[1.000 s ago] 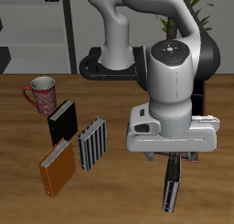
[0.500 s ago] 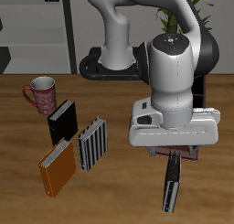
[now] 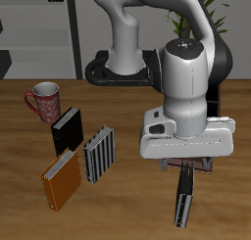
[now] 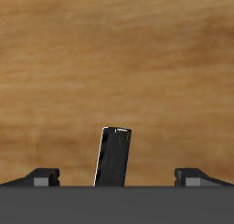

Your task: Place the left striped book into the left desk caddy's right compartment and place the right striped book into the left desk caddy's right compartment and place the orange book into the left desk caddy's left compartment

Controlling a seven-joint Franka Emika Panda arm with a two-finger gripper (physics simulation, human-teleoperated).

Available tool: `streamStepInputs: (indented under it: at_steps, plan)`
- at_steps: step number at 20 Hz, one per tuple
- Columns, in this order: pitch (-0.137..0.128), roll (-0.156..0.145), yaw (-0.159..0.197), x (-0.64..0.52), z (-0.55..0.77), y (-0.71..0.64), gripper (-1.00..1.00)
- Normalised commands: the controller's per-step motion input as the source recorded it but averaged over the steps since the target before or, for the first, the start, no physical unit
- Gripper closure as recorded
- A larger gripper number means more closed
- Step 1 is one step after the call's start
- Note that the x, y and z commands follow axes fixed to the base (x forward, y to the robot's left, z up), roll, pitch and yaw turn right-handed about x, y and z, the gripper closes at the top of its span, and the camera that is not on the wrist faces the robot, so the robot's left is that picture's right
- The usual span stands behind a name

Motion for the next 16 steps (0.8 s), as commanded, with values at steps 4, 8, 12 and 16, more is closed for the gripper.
streamStepInputs:
  at_steps: [4, 8, 12, 16]
  plan:
    - [0.011, 0.001, 0.007, 0.05, -0.15, 0.13, -1.00]
    - [-0.011, -0.028, 0.030, 0.09, -0.13, 0.06, -1.00]
    - [0.004, -0.013, 0.014, 0.03, -0.10, -0.04, -1.00]
    - [0.019, -0.006, -0.002, 0.07, -0.17, -0.04, -1.00]
